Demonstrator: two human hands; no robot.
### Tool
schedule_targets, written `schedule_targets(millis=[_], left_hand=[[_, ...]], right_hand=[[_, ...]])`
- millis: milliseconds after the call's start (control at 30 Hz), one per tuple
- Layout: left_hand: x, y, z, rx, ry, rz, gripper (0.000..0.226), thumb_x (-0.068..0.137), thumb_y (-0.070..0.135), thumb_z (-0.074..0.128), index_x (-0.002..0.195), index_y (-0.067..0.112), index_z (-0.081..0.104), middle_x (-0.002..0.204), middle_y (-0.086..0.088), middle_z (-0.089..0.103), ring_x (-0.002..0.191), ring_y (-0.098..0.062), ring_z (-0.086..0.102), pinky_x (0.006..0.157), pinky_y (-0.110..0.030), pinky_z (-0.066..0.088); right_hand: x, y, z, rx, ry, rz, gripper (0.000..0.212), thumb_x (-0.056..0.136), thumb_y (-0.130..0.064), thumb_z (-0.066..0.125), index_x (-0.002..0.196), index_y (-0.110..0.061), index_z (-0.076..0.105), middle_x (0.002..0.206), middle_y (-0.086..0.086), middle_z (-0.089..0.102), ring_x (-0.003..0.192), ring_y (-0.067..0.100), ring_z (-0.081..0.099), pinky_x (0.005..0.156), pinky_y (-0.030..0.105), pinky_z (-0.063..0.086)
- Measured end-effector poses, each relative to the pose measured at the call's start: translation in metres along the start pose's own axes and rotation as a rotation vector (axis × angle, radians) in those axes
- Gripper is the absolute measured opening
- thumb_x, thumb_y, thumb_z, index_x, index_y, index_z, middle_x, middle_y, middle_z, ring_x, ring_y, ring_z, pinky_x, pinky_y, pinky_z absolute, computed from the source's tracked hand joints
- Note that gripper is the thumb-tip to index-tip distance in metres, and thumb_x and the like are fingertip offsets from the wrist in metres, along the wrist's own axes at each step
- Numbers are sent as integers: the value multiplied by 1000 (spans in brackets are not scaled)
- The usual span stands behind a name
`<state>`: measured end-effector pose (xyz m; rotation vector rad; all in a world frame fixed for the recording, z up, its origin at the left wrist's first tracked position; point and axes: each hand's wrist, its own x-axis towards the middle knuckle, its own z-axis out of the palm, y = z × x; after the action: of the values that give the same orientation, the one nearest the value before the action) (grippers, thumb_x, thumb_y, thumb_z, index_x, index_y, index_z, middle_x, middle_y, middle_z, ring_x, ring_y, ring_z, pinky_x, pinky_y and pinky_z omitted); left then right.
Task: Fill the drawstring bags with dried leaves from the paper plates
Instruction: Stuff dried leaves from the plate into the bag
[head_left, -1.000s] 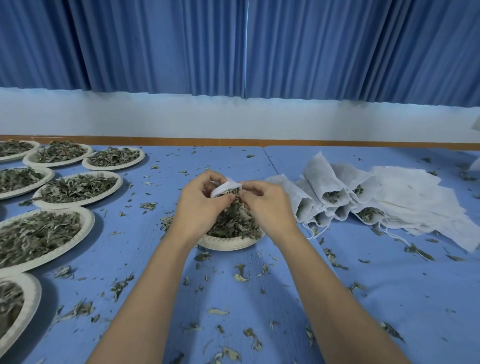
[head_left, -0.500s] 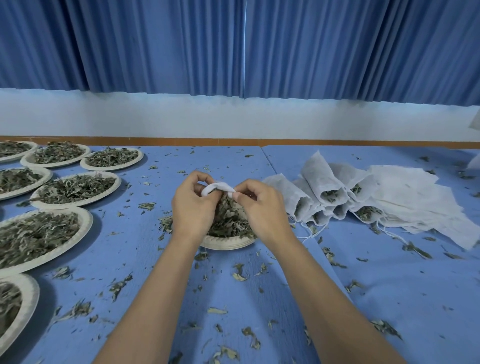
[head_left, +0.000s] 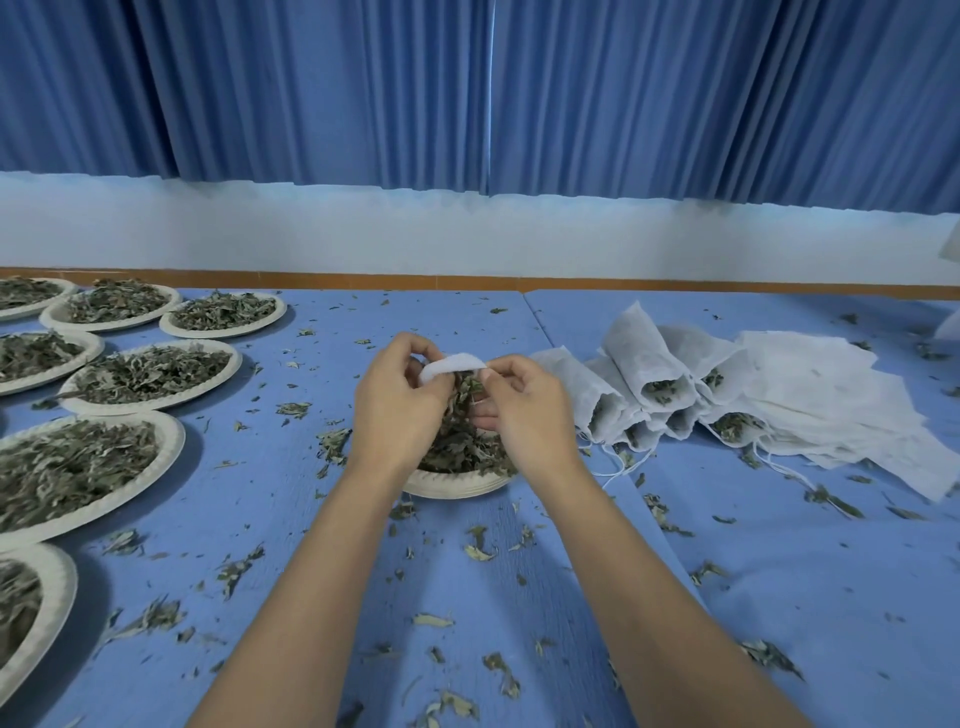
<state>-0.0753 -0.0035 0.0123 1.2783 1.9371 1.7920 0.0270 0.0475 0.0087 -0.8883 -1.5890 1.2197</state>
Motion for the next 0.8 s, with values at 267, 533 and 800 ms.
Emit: schedule_targets(millis=[267, 533, 800], left_hand=[[-2, 0, -3, 135, -237, 110, 49, 74, 7, 76, 90, 38, 41, 96, 14, 32, 77, -11, 51, 64, -12, 46], [0, -1, -5, 114, -82, 93, 36, 76, 11, 77, 73, 32, 49, 87, 5, 40, 71, -15, 57, 55, -5, 40], [-1, -8, -3, 242, 108, 101, 30, 77, -2, 64, 69, 22, 48, 74, 3, 39, 61, -7, 39, 56, -6, 34]], right_hand=[[5, -3, -3, 171, 40, 127, 19, 96, -7, 50, 80, -13, 58, 71, 5, 62, 60, 17, 63, 65, 30, 58], [1, -1, -9, -37, -21, 83, 17, 92, -12, 55, 78, -14, 64, 77, 6, 69, 61, 8, 55, 61, 24, 46], [-5, -2, 3, -399, -58, -126, 16, 91, -21, 57, 76, -21, 62, 68, -8, 60, 72, 18, 56, 69, 38, 45]])
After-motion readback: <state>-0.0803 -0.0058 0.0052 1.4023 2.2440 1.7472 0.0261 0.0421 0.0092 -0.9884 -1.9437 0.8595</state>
